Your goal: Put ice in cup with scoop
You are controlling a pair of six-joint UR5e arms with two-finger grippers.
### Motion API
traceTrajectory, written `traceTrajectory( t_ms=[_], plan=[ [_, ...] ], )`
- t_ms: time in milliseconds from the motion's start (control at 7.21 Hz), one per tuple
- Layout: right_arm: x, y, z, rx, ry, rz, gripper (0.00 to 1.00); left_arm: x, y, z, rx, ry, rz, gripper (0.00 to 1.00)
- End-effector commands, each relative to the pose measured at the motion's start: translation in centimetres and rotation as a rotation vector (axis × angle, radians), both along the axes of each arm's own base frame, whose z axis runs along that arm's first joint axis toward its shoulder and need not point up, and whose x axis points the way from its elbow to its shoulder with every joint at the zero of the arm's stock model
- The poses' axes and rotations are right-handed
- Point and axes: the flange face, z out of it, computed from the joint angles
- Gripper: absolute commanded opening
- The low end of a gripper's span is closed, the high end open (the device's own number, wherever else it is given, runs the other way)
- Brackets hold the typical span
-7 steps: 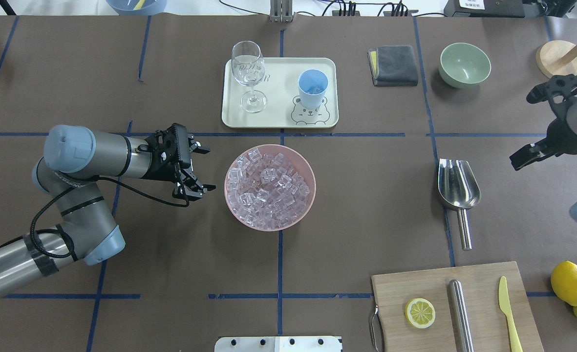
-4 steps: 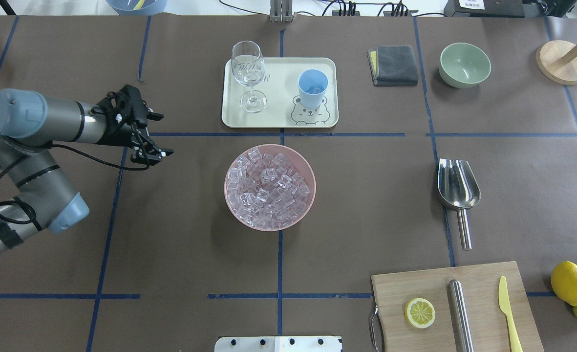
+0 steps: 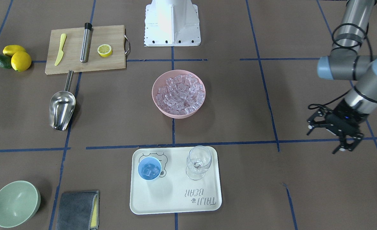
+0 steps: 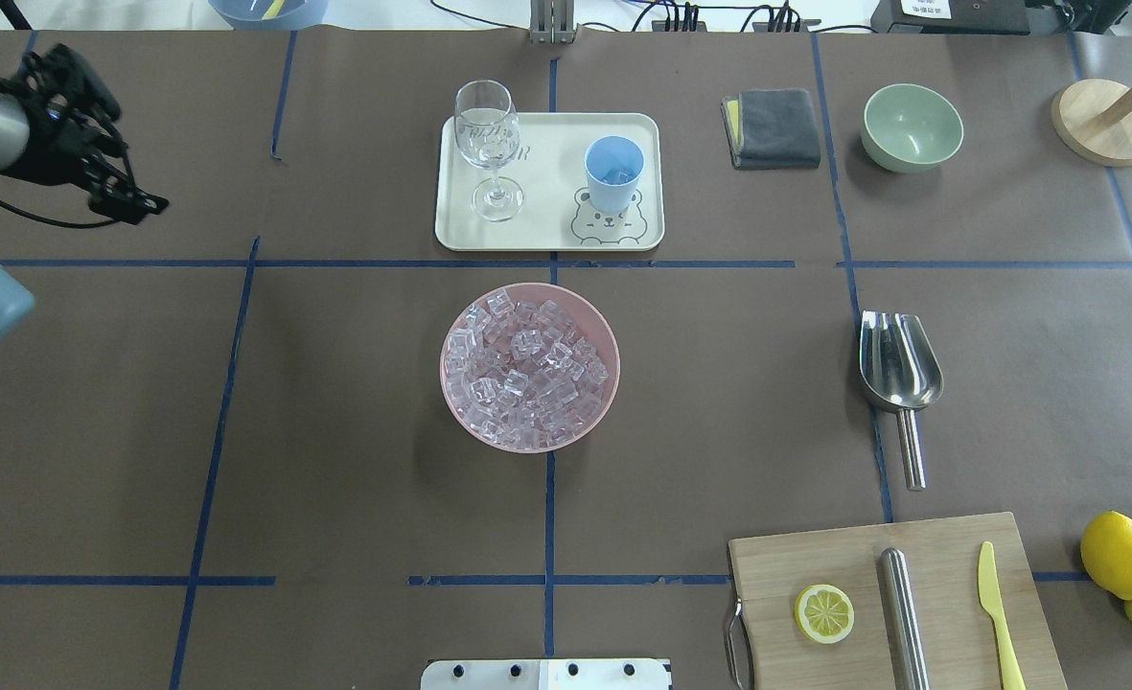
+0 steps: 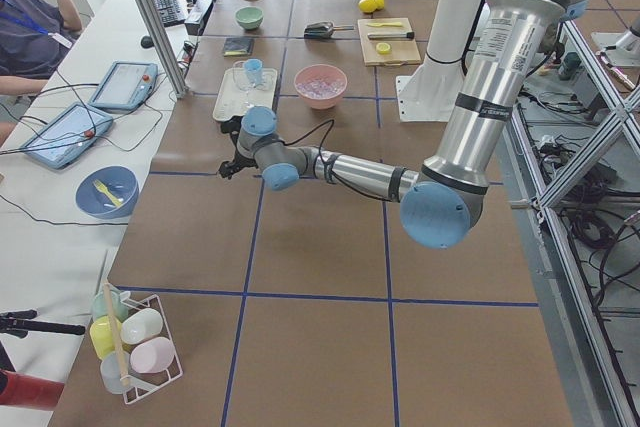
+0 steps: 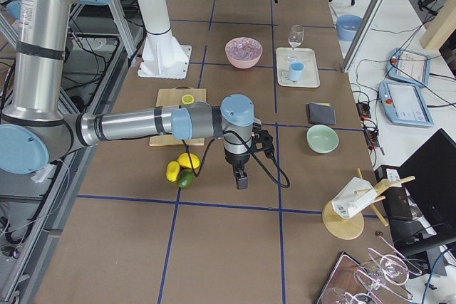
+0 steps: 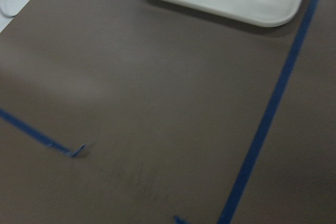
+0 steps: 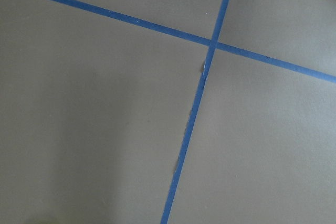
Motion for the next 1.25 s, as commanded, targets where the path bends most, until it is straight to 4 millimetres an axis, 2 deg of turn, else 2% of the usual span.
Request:
traceTrajectory(
  t_ms=[0,139,277,416,693,970,1109],
  plan=[
    [0.1,-1.0,1.1,-0.031,-0.021,0.011,1.0,-13.9,-0.8,4.8,-0.272,0.003,-0.155,1.0],
    [-0.1,-2.8,1.3,-0.033,-0.023,0.013,1.0,-18.6,-0.2,6.4,-0.412,0.032,-0.202,1.0],
    [-0.1,-2.9,1.8,-0.038,-0.027,0.012,1.0,-22.3,2.9,9.0,-0.521,0.062,-0.242,1.0],
    [-0.1,-2.9,0.9,-0.022,-0.034,0.012,1.0,-22.6,5.8,11.0,-0.564,0.061,-0.245,1.0],
    [0.0,-2.3,2.1,-0.041,-0.021,0.012,1.0,-23.5,6.9,12.3,-0.609,0.054,-0.267,1.0],
    [-0.1,-2.9,1.6,-0.028,-0.026,0.013,1.0,-23.7,11.6,15.6,-0.688,0.039,-0.273,1.0],
    [-0.1,-3.0,1.6,-0.027,-0.028,0.012,1.0,-23.9,11.9,14.9,-0.702,0.041,-0.277,1.0]
  ],
)
